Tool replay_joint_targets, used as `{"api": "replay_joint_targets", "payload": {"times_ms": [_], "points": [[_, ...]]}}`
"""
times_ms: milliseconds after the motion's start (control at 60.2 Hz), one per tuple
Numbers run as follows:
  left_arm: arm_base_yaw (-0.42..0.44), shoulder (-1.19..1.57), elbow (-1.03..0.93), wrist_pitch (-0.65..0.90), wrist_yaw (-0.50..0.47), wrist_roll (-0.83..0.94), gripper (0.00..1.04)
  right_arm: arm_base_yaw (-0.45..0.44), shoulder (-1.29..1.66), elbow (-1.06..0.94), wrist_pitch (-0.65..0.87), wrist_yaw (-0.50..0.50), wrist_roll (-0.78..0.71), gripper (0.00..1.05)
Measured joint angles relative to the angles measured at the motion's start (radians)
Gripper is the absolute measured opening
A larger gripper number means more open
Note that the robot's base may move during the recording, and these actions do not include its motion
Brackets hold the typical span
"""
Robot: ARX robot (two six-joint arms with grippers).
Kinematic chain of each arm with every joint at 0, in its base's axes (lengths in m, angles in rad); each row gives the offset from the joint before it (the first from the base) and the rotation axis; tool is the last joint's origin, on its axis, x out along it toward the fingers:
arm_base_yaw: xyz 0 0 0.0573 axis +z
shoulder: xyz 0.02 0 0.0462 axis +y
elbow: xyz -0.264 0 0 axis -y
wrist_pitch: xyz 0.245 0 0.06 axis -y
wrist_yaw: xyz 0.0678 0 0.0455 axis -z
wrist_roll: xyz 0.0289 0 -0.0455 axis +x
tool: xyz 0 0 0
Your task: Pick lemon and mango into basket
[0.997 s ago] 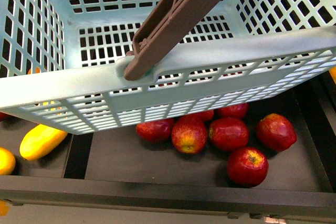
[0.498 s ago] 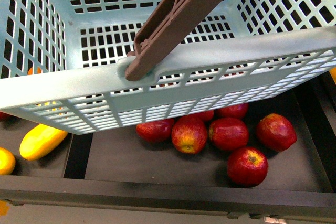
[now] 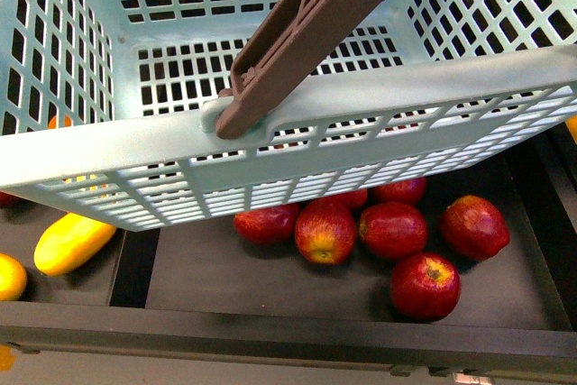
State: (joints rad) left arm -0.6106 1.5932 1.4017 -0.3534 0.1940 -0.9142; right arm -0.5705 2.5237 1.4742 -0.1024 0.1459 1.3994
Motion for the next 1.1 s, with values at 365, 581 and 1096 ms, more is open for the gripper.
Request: {"api": "replay_joint_targets", "payload": {"times_ms": [365, 581, 1096], "points": [[0.000, 0.000, 0.000, 0.000, 0.000, 0.000, 0.05, -0.007, 0.113, 0.132, -0.047, 0.008, 0.001, 0.96], [0.000, 0.000, 0.000, 0.000, -0.001, 0.000, 0.05, -0.017, 0.154, 0.199, -0.069, 0.014, 0.000, 0.95], [0.000, 0.000, 0.000, 0.000, -0.002, 0.000, 0.05, -0.038, 0.129, 0.131, 0.006, -0.041, -0.084, 0.55]]}}
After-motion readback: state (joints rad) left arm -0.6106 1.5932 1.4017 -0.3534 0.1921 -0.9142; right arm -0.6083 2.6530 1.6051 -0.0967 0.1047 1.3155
